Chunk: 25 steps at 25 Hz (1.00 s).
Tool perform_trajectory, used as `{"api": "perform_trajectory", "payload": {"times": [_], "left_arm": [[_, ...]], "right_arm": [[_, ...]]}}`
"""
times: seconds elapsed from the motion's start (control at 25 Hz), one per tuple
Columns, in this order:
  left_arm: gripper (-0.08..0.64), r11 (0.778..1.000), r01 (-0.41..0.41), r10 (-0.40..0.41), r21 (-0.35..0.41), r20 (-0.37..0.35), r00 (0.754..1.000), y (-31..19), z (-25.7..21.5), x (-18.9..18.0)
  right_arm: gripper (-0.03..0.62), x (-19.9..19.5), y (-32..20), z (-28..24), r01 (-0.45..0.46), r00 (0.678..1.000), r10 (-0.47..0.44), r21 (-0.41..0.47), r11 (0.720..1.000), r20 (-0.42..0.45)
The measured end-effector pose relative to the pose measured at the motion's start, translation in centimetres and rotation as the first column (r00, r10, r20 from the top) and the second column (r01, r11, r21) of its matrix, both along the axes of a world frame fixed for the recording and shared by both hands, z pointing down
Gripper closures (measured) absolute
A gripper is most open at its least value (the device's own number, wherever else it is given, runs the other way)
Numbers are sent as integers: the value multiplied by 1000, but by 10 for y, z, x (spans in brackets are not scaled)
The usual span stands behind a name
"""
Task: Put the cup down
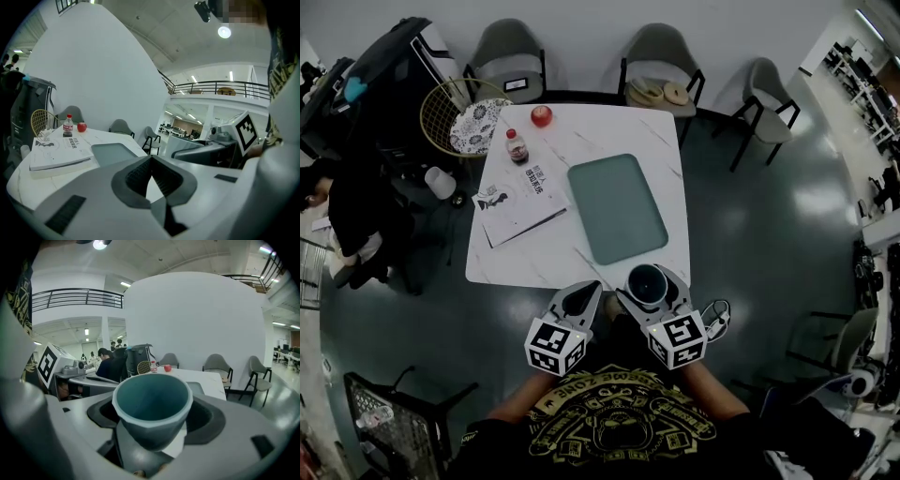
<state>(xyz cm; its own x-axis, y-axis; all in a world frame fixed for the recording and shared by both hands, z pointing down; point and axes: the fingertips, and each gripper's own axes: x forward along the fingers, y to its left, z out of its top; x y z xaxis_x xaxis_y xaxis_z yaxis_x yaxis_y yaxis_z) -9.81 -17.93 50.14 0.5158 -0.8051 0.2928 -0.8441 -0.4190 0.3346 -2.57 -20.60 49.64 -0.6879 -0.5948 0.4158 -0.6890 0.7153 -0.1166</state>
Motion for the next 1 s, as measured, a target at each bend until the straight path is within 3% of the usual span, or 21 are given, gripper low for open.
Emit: {"api": "perform_trajectory", "payload": {"times": [0.56, 1.0], "left_arm": [[549, 994, 92, -90, -58, 32, 995, -63, 10, 0], [549, 976, 187, -183, -114, 49, 982, -89, 22, -8]], "right_arm": [[216, 3, -82, 12, 58, 998, -58, -28, 998, 21], [216, -3, -124, 35, 124, 992, -123, -42, 991, 30]]}}
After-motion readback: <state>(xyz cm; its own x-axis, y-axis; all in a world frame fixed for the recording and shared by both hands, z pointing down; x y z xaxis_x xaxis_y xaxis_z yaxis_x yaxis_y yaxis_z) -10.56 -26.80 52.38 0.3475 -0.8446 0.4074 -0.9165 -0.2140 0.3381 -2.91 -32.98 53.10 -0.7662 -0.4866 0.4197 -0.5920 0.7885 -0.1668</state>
